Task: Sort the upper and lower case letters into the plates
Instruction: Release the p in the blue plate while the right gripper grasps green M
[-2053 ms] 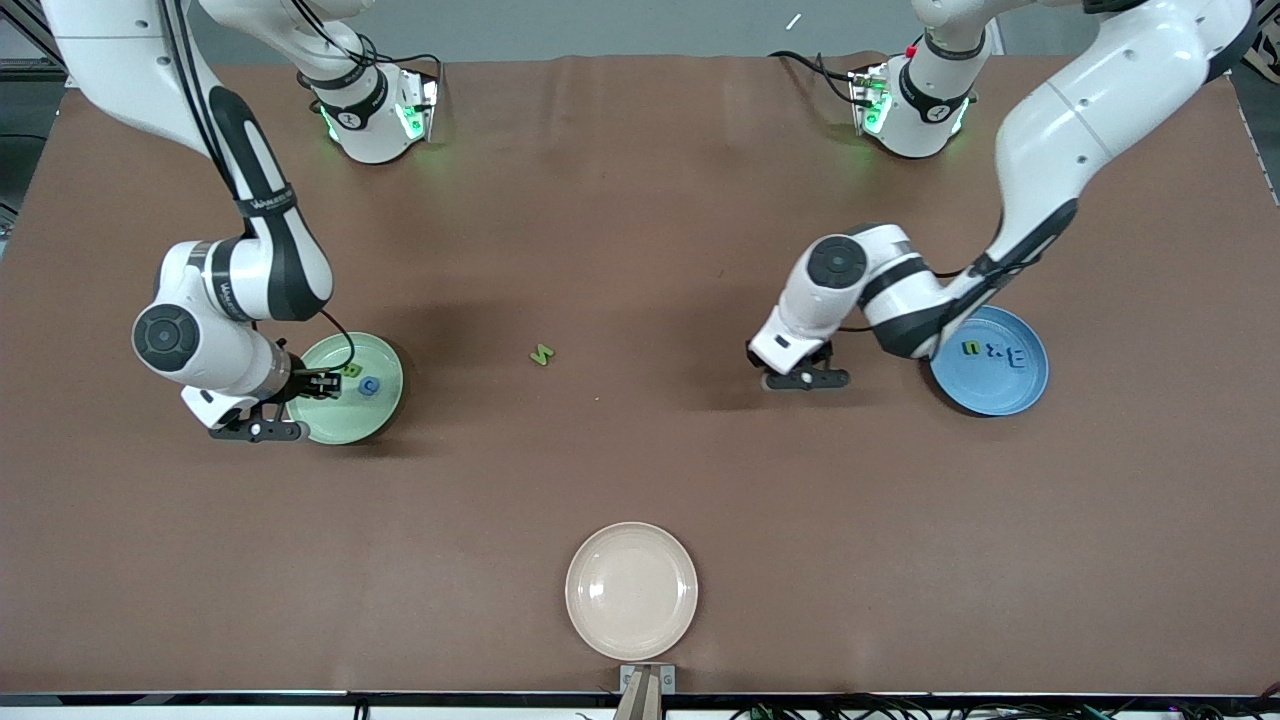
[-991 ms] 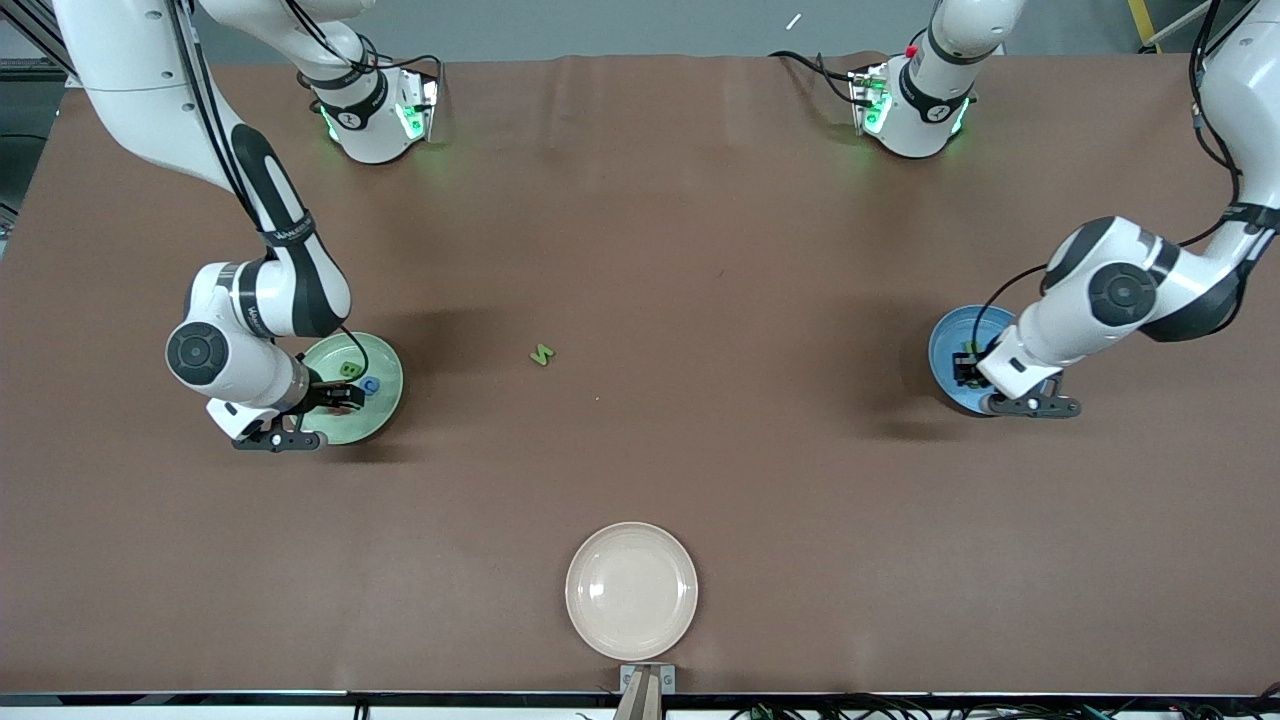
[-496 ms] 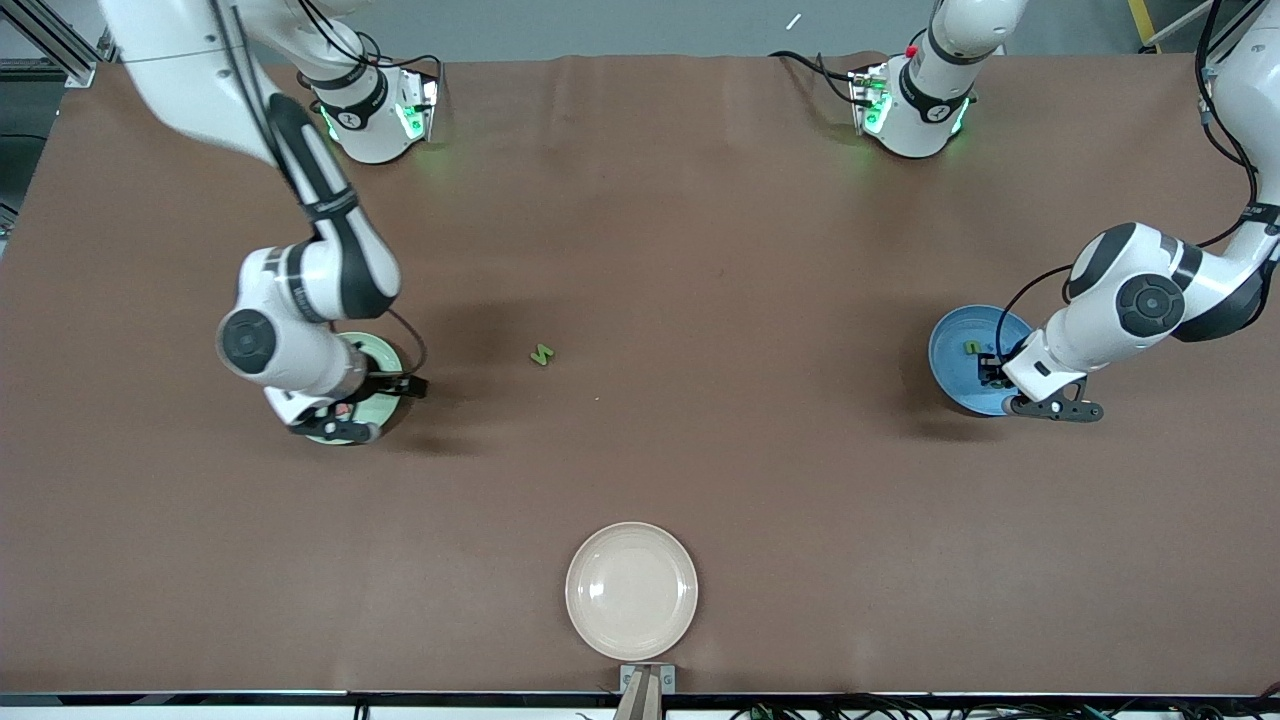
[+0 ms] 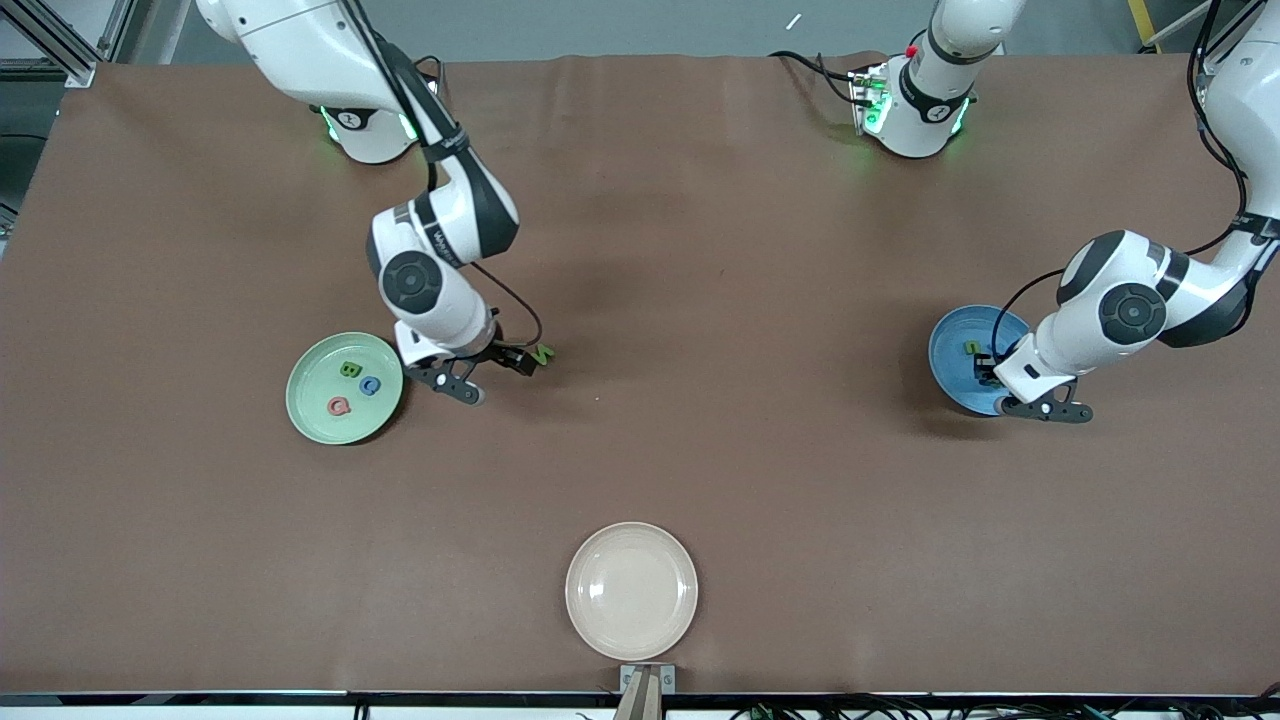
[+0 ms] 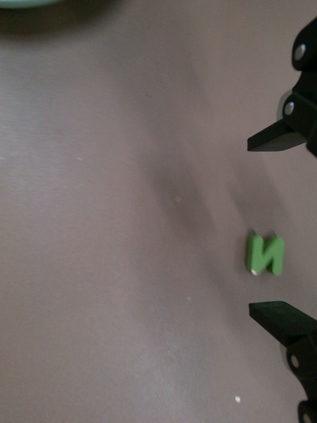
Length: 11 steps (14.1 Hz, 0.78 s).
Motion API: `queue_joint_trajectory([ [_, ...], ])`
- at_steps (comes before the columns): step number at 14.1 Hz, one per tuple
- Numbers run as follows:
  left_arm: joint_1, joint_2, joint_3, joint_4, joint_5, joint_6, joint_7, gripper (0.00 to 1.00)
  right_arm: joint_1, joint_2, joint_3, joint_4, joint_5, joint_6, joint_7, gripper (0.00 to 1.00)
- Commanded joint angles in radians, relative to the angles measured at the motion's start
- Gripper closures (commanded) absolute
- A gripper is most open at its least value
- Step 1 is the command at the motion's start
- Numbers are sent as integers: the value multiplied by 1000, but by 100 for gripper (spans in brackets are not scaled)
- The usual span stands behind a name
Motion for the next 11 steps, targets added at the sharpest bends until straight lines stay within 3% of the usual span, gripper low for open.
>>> queue_joint_trajectory([
  [1,-7,0,7,7,16,11,10,84,49,-3,-12,-39,0,65,134,0],
  [2,-7,0,7,7,16,11,11,80,58,3,-12,-50,-2,100,157,0],
  [3,-7,-4,7,7,16,10,16,69,69,13,-12,-67,-2,137,174,0],
  [5,-4,-12,5,8,15,10,48,0,92,39,-14,-73,-2,174,212,0],
  [11,-1,-24,-15,36,2,-3,40,0,125,71,-18,-70,-3,179,231,7],
])
